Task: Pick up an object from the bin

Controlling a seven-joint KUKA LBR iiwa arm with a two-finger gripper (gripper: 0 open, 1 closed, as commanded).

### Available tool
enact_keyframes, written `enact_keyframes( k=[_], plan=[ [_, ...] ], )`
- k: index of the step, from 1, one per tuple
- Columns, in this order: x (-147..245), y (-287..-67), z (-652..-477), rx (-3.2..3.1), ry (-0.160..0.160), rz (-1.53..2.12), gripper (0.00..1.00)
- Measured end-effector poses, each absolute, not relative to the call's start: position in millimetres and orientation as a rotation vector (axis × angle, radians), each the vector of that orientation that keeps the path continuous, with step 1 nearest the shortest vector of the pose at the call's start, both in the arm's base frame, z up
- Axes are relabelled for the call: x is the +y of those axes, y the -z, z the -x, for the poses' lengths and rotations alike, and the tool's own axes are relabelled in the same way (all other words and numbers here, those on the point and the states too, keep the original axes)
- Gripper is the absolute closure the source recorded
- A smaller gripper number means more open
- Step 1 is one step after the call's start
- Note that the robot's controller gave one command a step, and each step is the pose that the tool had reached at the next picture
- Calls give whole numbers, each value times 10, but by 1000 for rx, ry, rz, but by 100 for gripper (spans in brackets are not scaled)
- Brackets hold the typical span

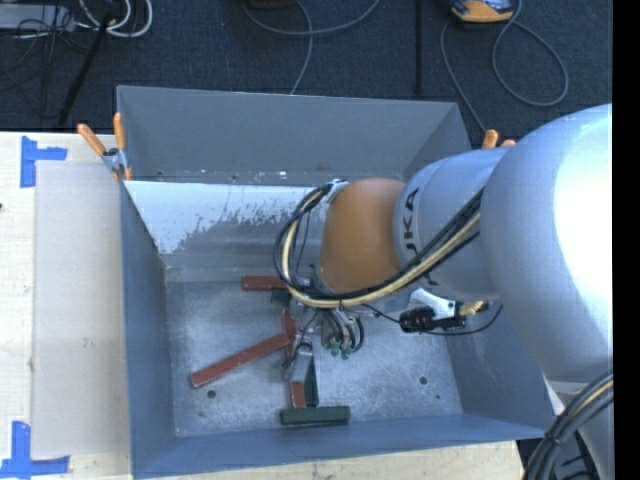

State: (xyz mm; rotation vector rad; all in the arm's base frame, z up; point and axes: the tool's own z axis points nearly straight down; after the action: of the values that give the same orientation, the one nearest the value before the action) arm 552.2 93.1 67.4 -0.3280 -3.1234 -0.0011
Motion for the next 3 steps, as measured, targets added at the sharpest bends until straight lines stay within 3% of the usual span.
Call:
enact_keyframes(
  k=[1, 2, 3],
  plan=[
    [768, -710, -5770, -3118, 3, 393, 0],
    [1936, -1179, -5536, -3130, 3, -299, 0],
    [1927, -680, -5424, -3092, -1, -529, 0]
  ],
)
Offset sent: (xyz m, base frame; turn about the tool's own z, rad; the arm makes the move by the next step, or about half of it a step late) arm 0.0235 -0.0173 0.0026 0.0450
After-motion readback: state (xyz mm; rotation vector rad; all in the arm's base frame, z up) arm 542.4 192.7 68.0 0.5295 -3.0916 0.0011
